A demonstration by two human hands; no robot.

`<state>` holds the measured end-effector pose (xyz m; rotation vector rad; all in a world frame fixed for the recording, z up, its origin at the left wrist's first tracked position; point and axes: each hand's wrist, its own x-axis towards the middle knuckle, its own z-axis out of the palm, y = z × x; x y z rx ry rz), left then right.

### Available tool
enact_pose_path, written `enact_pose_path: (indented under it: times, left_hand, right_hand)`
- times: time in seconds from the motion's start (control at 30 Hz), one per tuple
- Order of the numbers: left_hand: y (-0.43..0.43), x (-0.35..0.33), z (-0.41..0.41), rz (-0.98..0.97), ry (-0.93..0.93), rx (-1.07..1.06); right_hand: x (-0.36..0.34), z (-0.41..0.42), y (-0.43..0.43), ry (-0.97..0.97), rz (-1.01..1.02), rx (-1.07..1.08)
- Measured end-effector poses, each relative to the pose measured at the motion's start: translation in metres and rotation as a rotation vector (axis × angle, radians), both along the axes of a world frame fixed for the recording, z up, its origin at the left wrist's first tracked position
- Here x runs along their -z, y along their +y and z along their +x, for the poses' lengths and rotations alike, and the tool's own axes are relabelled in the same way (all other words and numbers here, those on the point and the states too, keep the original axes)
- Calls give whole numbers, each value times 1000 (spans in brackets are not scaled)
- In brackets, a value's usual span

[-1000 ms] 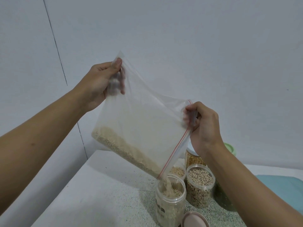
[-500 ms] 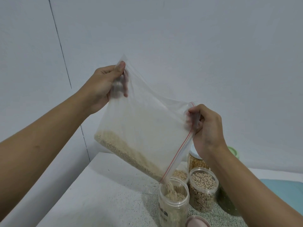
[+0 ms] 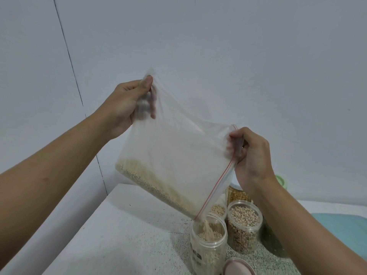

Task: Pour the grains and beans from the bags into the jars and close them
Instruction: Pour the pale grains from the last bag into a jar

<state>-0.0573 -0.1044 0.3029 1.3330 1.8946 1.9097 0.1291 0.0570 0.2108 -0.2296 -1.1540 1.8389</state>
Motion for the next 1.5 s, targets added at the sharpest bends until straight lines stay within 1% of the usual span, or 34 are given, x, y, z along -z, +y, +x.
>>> enact_pose_path:
  times: [0.97, 1.5]
  left_hand:
    - [19, 5, 12, 0, 7, 60]
    - [21, 3, 14, -15, 29, 52]
  right_hand:
    - [8, 16, 18, -12, 34, 69]
    - [10, 17, 24, -49, 38, 92]
